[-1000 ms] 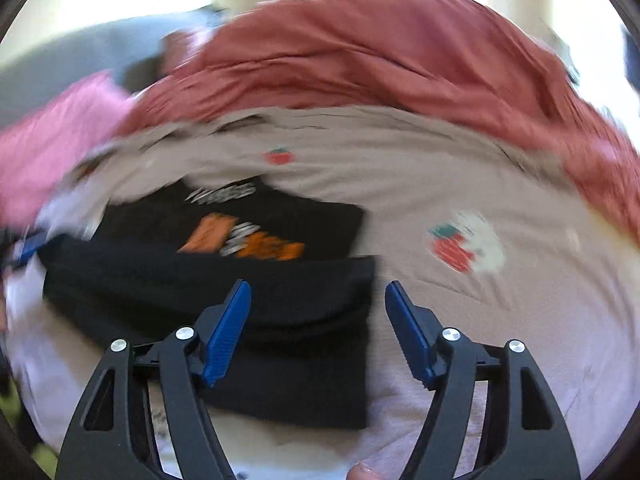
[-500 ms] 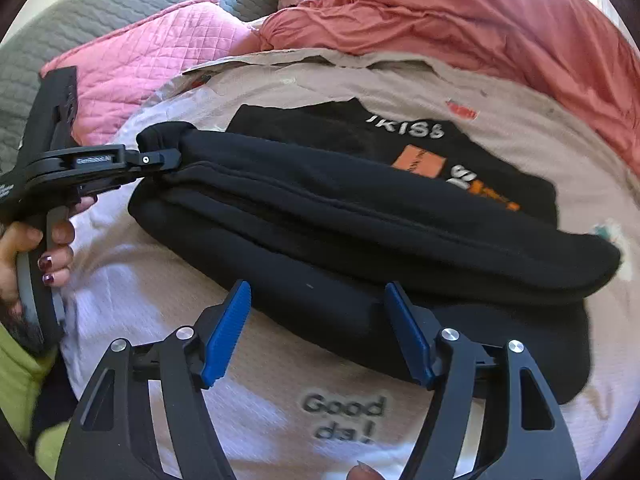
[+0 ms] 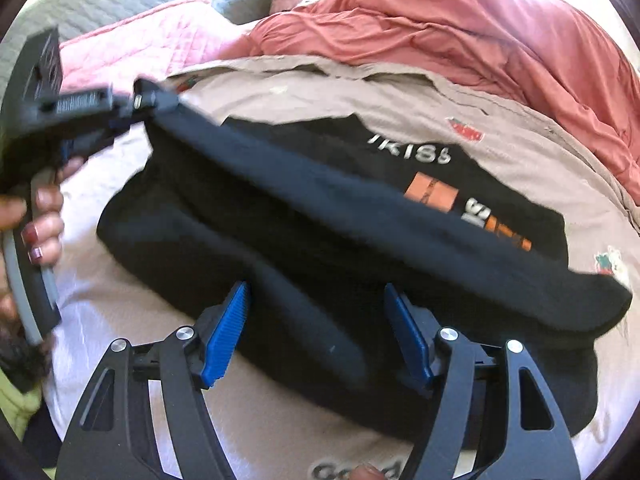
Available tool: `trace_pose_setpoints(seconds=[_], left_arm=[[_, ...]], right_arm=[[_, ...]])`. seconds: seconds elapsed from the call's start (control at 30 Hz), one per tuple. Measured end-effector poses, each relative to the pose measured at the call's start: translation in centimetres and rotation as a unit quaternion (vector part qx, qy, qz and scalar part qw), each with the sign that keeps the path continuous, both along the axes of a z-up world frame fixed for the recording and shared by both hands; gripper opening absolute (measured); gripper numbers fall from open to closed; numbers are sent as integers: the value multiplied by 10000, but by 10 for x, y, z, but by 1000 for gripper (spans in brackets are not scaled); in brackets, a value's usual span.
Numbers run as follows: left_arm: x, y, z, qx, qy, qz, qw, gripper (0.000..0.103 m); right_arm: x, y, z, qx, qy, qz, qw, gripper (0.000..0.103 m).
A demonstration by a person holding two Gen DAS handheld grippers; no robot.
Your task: Fold small clothes
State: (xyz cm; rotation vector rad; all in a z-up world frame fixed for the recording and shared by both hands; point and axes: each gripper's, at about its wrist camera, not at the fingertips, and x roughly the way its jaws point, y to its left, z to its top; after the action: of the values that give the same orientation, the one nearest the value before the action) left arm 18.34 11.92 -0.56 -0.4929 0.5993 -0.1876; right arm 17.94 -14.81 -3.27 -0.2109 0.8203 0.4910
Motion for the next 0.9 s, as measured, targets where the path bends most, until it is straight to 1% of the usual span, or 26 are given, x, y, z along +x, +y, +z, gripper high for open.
trace_pose_setpoints(seconds=[0.1,0.13,0.23,0.3,0.33,0.37,0.43,0.5,0.53,0.63,0.73,0.8,0.9], left_arm=[[-1,5,0,-114,-4,27,9999,6],[-2,6,1,-132,-32,14,9999,7],[-7,5,7,18,-128,41,9999,15],[-9,4,8,67,-155,47,9998,21],[-10,5,8,127,-166,98,9997,28],[-11,6,8,158,-178,140,9996,31],[-11,12,8,64,-174,194,9996,31],[-11,19,6,-89,-127,273,9995,31],[-11,22,5,-122,-94,320,9994,31],[-12,27,2,-217,13,393,9990,31],[-15,24,0,-350,84,320,9988,31],[-19,17,0,-293,113,242,9992,31],[-25,0,2,-108,149,48,9998,31]], right_arm=[[17,0,10,-36,-233,-59,9997,67],[25,-1,14,-79,-402,-156,9990,67],[55,-4,19,-110,-551,-351,9978,68],[75,-11,19,-107,-523,-604,9967,69],[84,-16,19,-54,-463,-696,9965,69],[92,-22,19,69,-349,-802,9961,69],[104,-39,23,363,-110,-1115,9930,69],[101,-55,31,687,-62,-1229,9900,69],[97,-60,35,755,-88,-1240,9894,70],[73,-72,39,736,-174,-1114,9909,73],[45,-73,32,549,-103,-823,9950,73],[23,-69,24,526,30,-545,9971,73],[0,-57,15,563,216,-214,9980,73]])
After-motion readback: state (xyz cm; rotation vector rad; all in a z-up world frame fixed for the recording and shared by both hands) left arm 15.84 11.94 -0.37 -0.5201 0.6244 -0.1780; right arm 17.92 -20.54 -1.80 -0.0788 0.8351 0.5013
